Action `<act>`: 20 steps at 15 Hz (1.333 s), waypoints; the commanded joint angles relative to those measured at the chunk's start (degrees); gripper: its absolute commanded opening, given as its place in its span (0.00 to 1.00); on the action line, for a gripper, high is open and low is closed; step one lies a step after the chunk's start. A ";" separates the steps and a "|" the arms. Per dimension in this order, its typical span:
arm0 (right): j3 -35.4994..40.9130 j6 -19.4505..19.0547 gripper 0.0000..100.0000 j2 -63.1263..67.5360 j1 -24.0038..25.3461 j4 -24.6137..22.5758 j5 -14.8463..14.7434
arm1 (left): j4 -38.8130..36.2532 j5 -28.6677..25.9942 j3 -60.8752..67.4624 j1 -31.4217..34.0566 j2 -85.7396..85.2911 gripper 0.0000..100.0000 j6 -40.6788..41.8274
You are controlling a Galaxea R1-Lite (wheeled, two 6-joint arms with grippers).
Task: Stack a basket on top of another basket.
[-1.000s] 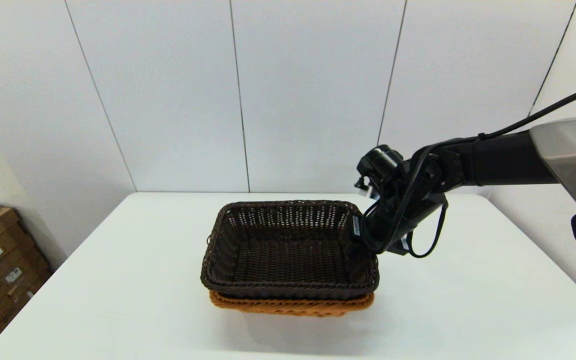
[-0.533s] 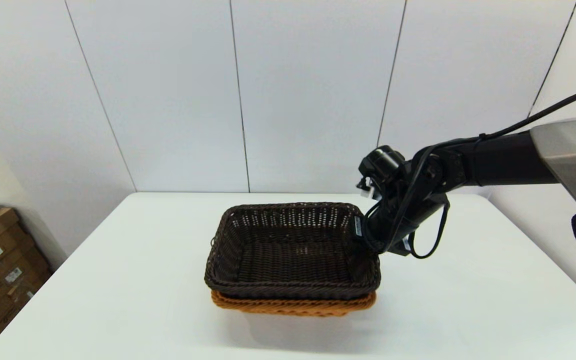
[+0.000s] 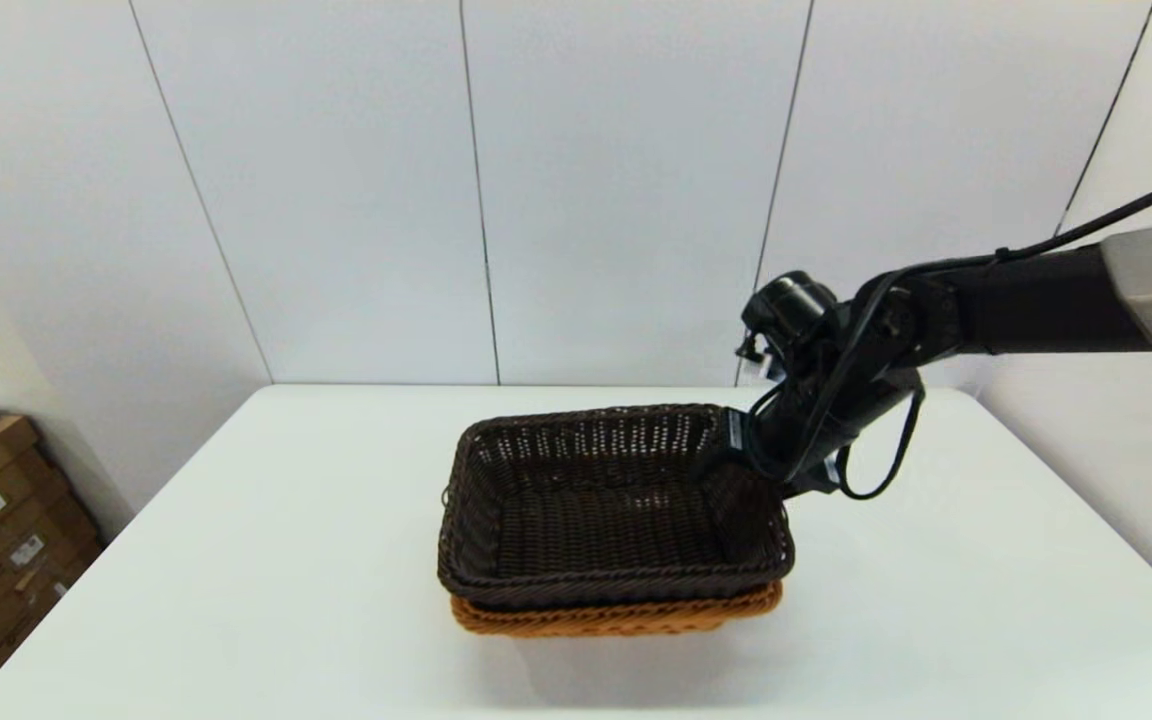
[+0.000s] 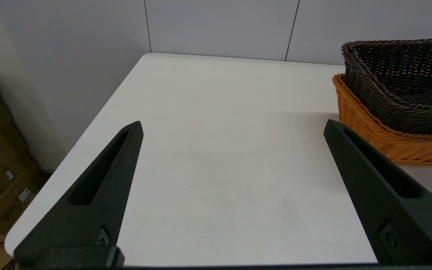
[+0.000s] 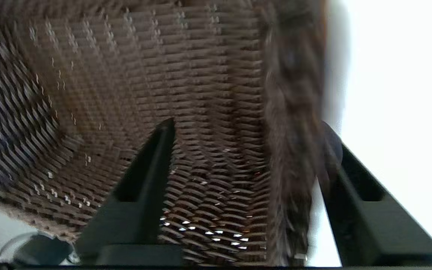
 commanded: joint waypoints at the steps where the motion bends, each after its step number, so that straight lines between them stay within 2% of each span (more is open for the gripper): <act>1: -1.66 0.82 1.00 -3.22 -0.89 0.26 0.41 | -0.02 0.03 0.00 0.01 0.07 1.00 -0.04; 2: -2.80 3.98 1.00 -3.22 -0.45 0.26 0.06 | -0.02 0.03 0.00 0.01 0.07 1.00 -0.04; 4: -4.12 6.09 1.00 -3.22 -0.63 0.34 -0.38 | -0.02 0.03 0.00 0.01 0.07 1.00 -0.04; 5: -4.47 6.53 1.00 -3.22 -0.98 0.52 -1.70 | -0.02 0.03 0.00 0.01 0.07 1.00 -0.04; 7: -5.96 8.02 1.00 -3.57 -2.30 0.70 -7.06 | -0.02 0.03 0.00 0.01 0.07 1.00 -0.04; 8: -6.75 8.02 1.00 -5.51 -3.88 0.52 -7.85 | -0.02 0.03 0.00 0.01 0.07 1.00 -0.04; 10: -8.16 6.97 1.00 -10.34 -5.90 1.57 -9.79 | -0.02 0.03 0.00 0.01 0.07 1.00 -0.04; 14: -10.88 -1.12 1.00 -24.23 -4.85 10.28 -19.28 | -0.02 0.03 0.00 0.01 0.07 1.00 -0.04; 15: -11.50 -3.67 1.00 -28.45 -3.53 13.26 -22.88 | -0.02 0.03 0.00 0.01 0.07 1.00 -0.04; 17: -11.94 -5.51 1.00 -34.60 -1.07 17.13 -29.12 | -0.02 0.03 0.00 0.01 0.07 1.00 -0.04; 20: -11.94 -7.18 1.00 -44.71 0.34 23.02 -35.19 | -0.02 0.03 0.00 0.01 0.07 1.00 -0.04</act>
